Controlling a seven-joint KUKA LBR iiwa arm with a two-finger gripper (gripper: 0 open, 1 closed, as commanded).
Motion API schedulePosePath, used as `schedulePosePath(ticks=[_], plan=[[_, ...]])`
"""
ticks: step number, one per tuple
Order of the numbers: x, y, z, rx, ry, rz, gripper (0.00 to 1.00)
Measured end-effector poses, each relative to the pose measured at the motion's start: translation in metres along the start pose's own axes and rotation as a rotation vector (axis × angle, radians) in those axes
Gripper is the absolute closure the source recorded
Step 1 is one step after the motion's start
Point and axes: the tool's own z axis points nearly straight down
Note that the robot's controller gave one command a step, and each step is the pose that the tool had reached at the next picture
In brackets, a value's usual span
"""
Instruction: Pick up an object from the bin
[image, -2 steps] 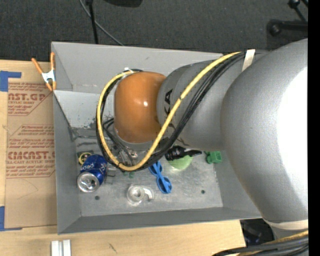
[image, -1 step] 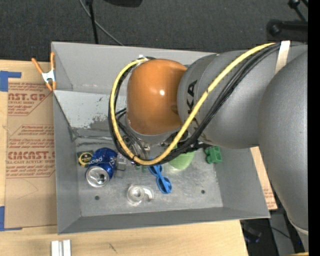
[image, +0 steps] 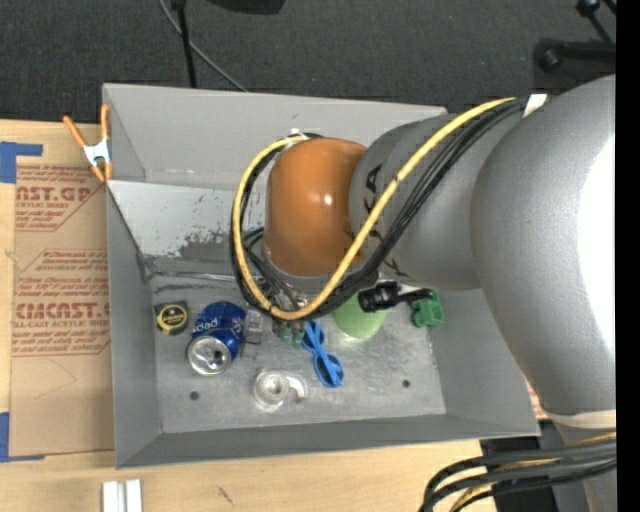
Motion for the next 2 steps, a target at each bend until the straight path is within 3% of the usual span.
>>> schedulePosePath(ticks=[1, 2], plan=[[-0.02, 0.008, -0.004, -0.005, -0.004, 0.084, 1.0], [0.034, -0.002, 0.018, -0.002, 0.002, 0.188, 1.0]])
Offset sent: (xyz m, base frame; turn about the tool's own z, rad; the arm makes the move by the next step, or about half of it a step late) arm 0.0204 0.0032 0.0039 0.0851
